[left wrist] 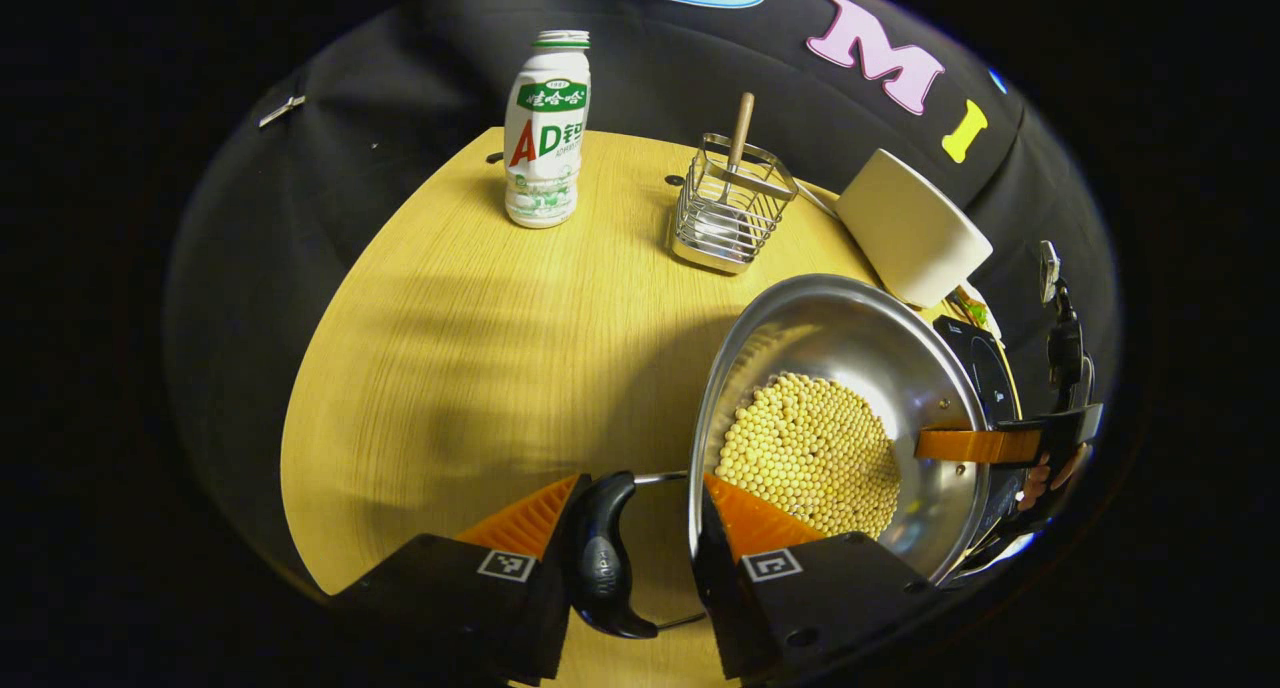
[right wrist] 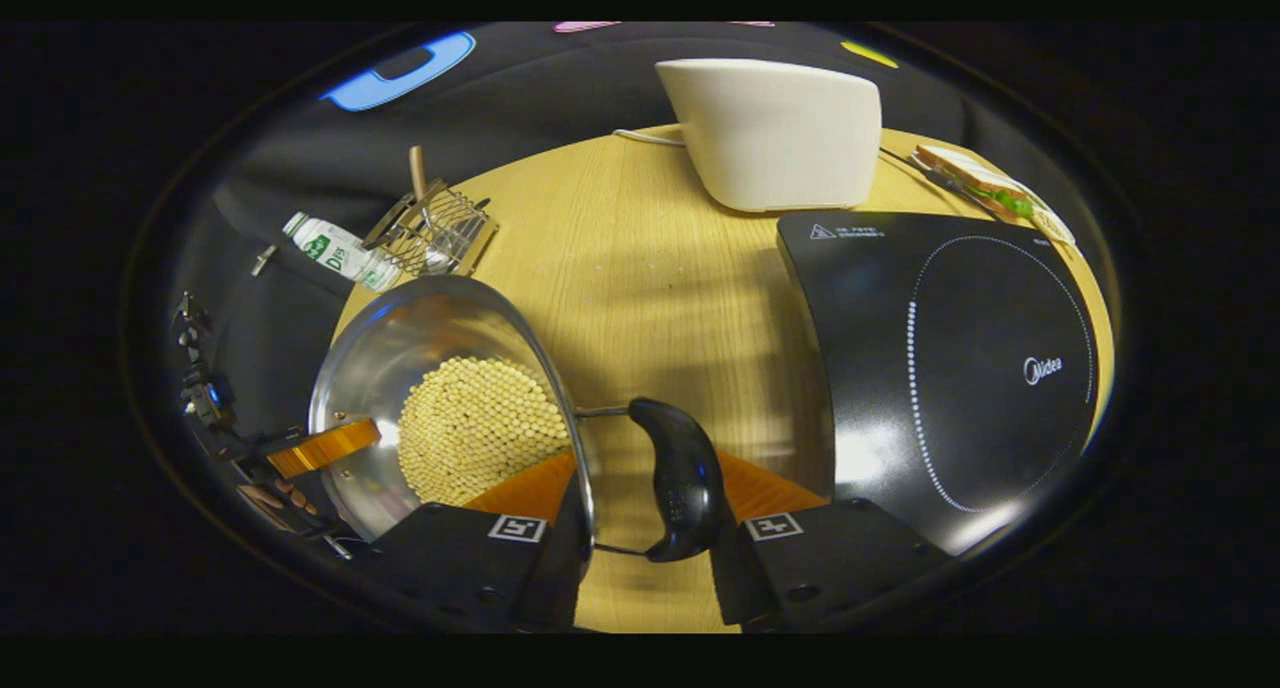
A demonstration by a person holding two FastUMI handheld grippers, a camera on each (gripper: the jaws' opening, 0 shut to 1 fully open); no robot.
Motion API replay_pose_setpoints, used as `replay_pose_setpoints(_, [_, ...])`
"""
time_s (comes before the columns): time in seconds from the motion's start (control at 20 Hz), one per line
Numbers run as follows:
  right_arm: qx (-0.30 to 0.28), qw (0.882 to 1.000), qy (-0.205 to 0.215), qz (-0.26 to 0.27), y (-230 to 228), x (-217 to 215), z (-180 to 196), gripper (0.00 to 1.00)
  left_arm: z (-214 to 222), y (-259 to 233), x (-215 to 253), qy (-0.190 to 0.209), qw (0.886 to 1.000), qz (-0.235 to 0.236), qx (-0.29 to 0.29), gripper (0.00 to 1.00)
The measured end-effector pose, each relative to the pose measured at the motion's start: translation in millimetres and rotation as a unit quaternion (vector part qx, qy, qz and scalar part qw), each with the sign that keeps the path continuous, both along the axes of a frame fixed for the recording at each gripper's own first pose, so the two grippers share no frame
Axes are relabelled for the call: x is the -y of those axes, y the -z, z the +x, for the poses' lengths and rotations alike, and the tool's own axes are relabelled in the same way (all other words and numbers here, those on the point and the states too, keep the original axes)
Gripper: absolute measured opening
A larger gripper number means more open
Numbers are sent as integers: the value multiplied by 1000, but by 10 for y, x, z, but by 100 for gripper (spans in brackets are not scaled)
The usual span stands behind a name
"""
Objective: First push the handle of the pot to place it horizontally, then grasp the pot with both hands and set it on the induction cooktop.
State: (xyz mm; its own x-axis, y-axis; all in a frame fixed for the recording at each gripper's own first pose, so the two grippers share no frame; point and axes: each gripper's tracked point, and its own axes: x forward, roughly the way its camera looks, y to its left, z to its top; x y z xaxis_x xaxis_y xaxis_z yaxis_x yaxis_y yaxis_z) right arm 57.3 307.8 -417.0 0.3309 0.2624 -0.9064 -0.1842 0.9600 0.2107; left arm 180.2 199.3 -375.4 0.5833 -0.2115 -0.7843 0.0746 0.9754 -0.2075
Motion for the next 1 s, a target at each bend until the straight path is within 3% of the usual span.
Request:
replay_pose_setpoints(0.4, [15, 1000, -10, 17, -448, 331, -4, 57, -219, -472, 334, -4, 1000, 18, 18, 60])
replay_pose_setpoints(1.0, [42, 999, 10, 11, -916, 1901, 500, 57, -147, -780, 2058, 16, 999, 9, 27, 60])
